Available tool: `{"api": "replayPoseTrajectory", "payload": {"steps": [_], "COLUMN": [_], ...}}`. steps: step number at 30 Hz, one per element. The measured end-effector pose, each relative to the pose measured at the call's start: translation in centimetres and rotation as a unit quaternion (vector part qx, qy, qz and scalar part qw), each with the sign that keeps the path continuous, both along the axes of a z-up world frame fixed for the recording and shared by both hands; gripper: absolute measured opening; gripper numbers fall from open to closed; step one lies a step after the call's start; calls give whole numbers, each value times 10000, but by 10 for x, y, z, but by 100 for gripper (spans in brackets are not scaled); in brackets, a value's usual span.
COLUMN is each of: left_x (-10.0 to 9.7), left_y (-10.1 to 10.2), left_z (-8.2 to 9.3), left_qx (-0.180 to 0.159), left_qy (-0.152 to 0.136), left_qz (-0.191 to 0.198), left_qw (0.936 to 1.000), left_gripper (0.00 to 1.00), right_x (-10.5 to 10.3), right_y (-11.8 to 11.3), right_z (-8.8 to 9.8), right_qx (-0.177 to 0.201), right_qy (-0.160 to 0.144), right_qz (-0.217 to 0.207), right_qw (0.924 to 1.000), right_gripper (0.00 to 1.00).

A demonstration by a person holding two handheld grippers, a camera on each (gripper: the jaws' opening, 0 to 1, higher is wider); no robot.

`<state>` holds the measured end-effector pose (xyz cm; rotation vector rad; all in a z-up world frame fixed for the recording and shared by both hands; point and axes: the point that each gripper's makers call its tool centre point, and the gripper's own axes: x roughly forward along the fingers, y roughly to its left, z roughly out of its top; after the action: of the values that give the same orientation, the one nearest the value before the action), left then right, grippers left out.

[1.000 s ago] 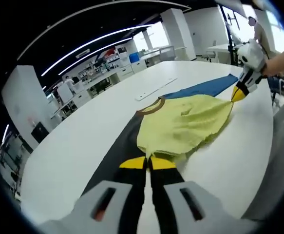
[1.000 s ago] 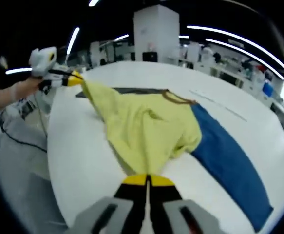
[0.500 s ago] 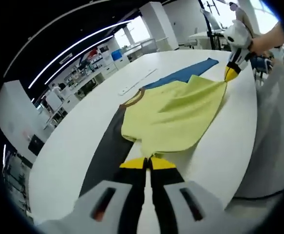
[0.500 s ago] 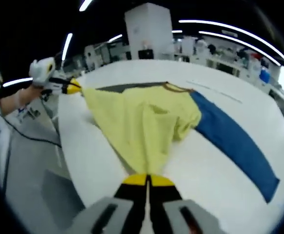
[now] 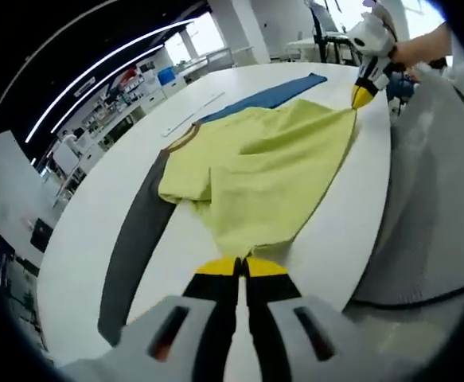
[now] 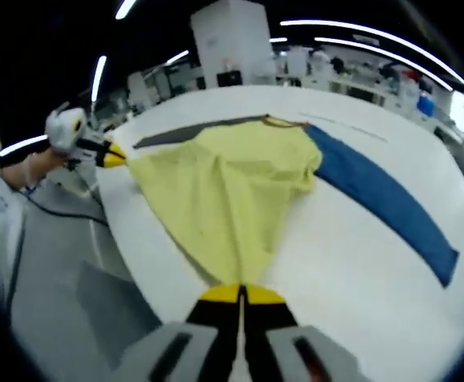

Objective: Fold the garment on the visible template until the final outline fits inside the template.

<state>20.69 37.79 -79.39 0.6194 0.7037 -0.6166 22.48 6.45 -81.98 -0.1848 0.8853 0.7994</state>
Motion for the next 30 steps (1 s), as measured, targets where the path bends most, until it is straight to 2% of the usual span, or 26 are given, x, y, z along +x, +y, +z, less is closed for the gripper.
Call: {"api": "replayPoseTrajectory", "payload": {"steps": [6, 9, 20, 24, 30], "left_x": [-12, -19, -46, -52, -53], "left_y": [1, 2, 11, 14, 16], "left_z": [-15, -20, -37, -42, -46], "left_qx": [206, 144, 246, 236, 337], "left_qy": [315, 479, 936, 1046, 1050], "left_qz": [-147, -123, -44, 23, 27], "left_qw": [9992, 9987, 9953, 9942, 9939], "left_gripper": [0, 0, 0, 0, 0], "right_x": [-7, -9, -15, -18, -21], "right_y": [-6, -8, -13, -15, -15], "right_z": [-4, -6, -12, -14, -16], "right_qx": [-9, -32, -86, -98, -103], "right_qy": [118, 147, 304, 378, 449], "right_qz": [-37, -43, -6, -23, -24], "right_qw": [9999, 9999, 9995, 9992, 9989], "right_gripper": [0, 0, 0, 0, 0]}}
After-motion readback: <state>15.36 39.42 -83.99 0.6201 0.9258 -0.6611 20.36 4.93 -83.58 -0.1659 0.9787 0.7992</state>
